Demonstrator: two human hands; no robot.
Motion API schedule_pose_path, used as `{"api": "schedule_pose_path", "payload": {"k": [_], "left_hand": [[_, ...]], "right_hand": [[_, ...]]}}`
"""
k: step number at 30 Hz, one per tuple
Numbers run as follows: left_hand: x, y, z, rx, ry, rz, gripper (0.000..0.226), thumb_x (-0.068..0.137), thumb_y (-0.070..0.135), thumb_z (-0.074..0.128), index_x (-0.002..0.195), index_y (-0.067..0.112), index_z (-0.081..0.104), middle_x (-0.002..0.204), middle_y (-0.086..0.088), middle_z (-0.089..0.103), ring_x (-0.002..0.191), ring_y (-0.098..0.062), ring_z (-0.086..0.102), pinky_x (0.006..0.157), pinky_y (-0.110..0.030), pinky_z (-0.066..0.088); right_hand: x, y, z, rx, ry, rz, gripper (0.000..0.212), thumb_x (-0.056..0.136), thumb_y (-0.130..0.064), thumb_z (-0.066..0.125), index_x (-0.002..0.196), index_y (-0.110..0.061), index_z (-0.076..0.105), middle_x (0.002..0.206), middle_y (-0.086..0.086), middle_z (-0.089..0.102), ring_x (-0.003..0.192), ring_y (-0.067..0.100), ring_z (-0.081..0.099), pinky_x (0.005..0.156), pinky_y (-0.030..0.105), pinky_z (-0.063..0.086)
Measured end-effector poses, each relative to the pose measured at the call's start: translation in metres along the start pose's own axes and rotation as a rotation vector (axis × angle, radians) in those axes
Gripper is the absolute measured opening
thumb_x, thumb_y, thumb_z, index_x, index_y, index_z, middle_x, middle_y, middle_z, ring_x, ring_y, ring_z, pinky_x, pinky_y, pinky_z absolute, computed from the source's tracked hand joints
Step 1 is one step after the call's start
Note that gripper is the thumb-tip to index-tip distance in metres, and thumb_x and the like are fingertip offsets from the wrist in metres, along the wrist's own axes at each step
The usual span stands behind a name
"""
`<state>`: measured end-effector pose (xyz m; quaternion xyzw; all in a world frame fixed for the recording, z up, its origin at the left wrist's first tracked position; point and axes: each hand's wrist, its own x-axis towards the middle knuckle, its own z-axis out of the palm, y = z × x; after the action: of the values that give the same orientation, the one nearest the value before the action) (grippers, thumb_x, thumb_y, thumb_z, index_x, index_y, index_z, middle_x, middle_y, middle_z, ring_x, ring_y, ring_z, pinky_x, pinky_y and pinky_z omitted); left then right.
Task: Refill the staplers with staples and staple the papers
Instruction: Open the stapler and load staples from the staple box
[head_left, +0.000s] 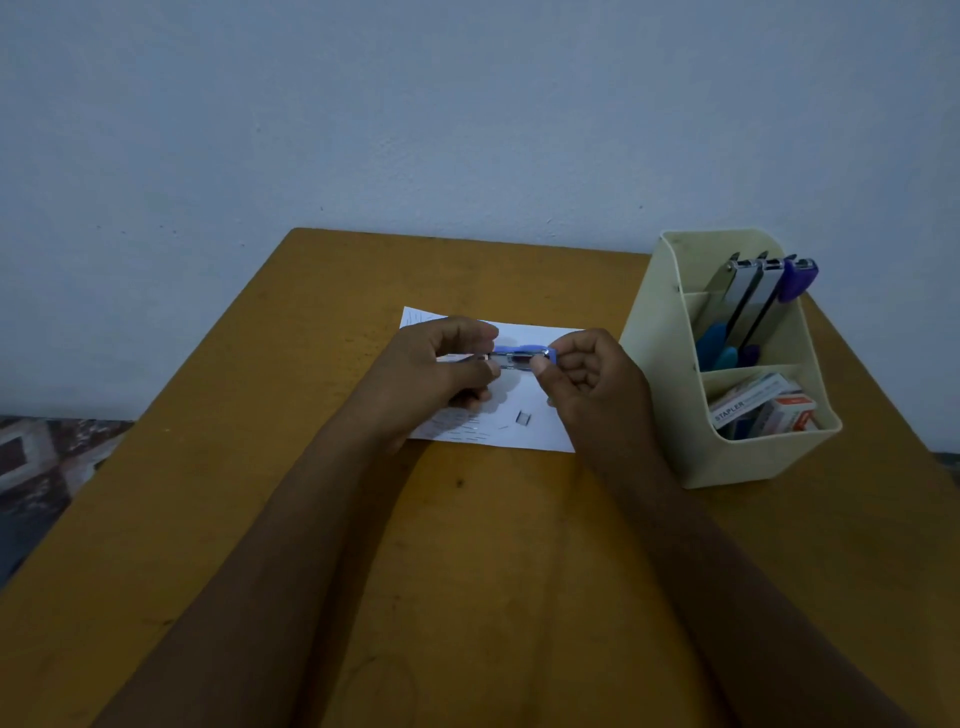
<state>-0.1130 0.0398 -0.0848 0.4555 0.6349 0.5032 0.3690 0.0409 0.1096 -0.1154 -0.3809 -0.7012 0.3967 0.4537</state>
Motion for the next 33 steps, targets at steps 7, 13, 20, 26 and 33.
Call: {"api": "schedule_pose_path", "payload": {"k": [7, 13, 20, 26, 33], "left_hand": [[0.001, -0.005, 0.007, 0.309, 0.047, 0.251, 0.021, 0.089, 0.007, 0.063, 0.107, 0.017, 0.069, 0.096, 0.009, 0.069, 0.072, 0.004, 0.065, 0.066, -0.006, 0.046], [0.002, -0.012, 0.009, 0.496, 0.061, 0.387, 0.024, 0.087, 0.017, 0.067, 0.11, 0.023, 0.069, 0.105, 0.013, 0.068, 0.088, 0.002, 0.058, 0.075, -0.012, 0.045], [0.004, -0.015, 0.013, 0.67, 0.108, 0.359, 0.033, 0.09, 0.017, 0.063, 0.123, 0.016, 0.063, 0.115, -0.002, 0.067, 0.103, -0.016, 0.059, 0.087, -0.025, 0.043], [0.01, -0.025, 0.012, 0.825, 0.133, 0.352, 0.041, 0.093, 0.02, 0.058, 0.133, 0.016, 0.055, 0.119, -0.004, 0.066, 0.108, -0.021, 0.055, 0.087, -0.029, 0.041], [0.01, -0.027, 0.012, 0.798, 0.131, 0.38, 0.053, 0.09, 0.028, 0.062, 0.139, 0.015, 0.046, 0.126, -0.003, 0.063, 0.115, -0.022, 0.055, 0.096, -0.043, 0.045]], "right_hand": [[0.002, 0.009, -0.001, -0.035, -0.02, 0.051, 0.008, 0.087, -0.022, 0.064, 0.095, -0.023, 0.064, 0.08, -0.007, 0.068, 0.069, 0.009, 0.066, 0.067, 0.03, 0.058], [0.004, 0.008, -0.003, 0.026, -0.072, 0.082, 0.012, 0.089, -0.016, 0.061, 0.1, -0.015, 0.065, 0.081, -0.004, 0.067, 0.064, -0.001, 0.064, 0.058, 0.011, 0.05], [0.004, 0.009, -0.001, -0.031, -0.07, 0.07, 0.018, 0.091, -0.017, 0.058, 0.108, -0.017, 0.064, 0.079, -0.014, 0.064, 0.068, -0.002, 0.064, 0.064, 0.012, 0.052], [0.0, 0.015, 0.0, -0.392, 0.002, -0.221, 0.018, 0.086, -0.006, 0.06, 0.104, -0.008, 0.065, 0.092, 0.003, 0.069, 0.075, 0.005, 0.057, 0.073, 0.014, 0.047], [0.0, 0.007, -0.003, -0.605, -0.019, -0.454, 0.013, 0.078, 0.001, 0.057, 0.086, 0.0, 0.066, 0.078, 0.015, 0.067, 0.068, 0.026, 0.062, 0.066, 0.023, 0.043]]}}
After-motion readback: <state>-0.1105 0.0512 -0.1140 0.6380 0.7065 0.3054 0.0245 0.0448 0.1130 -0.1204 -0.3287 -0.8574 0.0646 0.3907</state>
